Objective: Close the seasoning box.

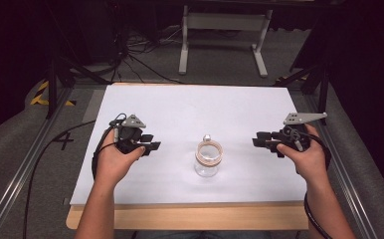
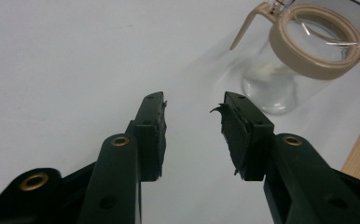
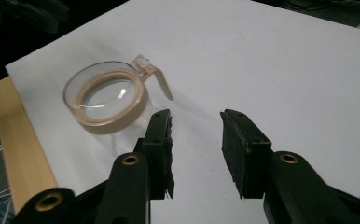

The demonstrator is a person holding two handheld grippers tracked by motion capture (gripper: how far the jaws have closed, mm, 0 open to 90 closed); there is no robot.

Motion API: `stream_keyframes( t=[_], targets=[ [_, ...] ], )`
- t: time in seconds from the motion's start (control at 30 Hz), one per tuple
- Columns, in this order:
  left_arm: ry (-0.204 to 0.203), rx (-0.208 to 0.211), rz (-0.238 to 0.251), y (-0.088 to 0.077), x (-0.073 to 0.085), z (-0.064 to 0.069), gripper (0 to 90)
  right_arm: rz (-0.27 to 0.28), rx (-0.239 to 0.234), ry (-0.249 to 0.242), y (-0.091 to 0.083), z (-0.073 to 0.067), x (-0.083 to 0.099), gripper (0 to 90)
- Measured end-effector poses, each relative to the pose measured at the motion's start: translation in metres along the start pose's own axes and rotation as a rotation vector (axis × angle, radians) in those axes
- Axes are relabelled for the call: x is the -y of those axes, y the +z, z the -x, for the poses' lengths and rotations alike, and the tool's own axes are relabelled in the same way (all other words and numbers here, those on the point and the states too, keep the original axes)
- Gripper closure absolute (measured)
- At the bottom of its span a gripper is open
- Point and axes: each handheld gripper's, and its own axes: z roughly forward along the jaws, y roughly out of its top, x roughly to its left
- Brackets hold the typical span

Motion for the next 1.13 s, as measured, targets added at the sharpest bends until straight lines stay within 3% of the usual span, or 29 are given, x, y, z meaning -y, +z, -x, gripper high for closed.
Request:
stream_keyframes(
  t=[0.13, 0.2, 0.3, 0.5, 0.6, 0.7, 0.73, 0.9, 1.13],
  targets=[
    [-0.01, -0.021, 0.0, 0.003, 0.005, -0.009, 57.4, 0.01, 0.037, 0.023, -0.002, 0.016, 0.01, 58.1],
    [0.004, -0.05, 0.01, 0.005, 0.008, -0.015, 53.5, 0.015, 0.058, 0.025, -0.001, 0.023, 0.015, 54.8],
    [-0.013, -0.064, 0.007, 0.009, 0.014, -0.022, 50.9, 0.014, 0.08, 0.035, 0.002, 0.034, 0.021, 50.6],
    [-0.036, -0.069, -0.002, 0.016, 0.022, -0.034, 49.4, -0.014, 0.113, 0.054, 0.011, 0.053, 0.036, 46.8],
    [-0.037, -0.099, -0.004, 0.021, 0.028, -0.041, 48.7, -0.049, 0.15, 0.044, 0.02, 0.065, 0.047, 46.1],
    [-0.042, -0.125, -0.007, 0.028, 0.033, -0.047, 47.0, -0.056, 0.152, 0.045, 0.027, 0.072, 0.055, 45.7],
    [-0.063, -0.113, -0.008, 0.032, 0.036, -0.049, 46.7, -0.058, 0.15, 0.047, 0.029, 0.074, 0.057, 45.6],
    [-0.089, -0.116, -0.013, 0.038, 0.043, -0.055, 45.0, -0.082, 0.153, 0.053, 0.038, 0.082, 0.067, 45.1],
    [-0.092, -0.105, 0.022, 0.04, 0.043, -0.057, 38.2, -0.086, 0.147, 0.063, 0.042, 0.082, 0.069, 43.6]
  ],
)
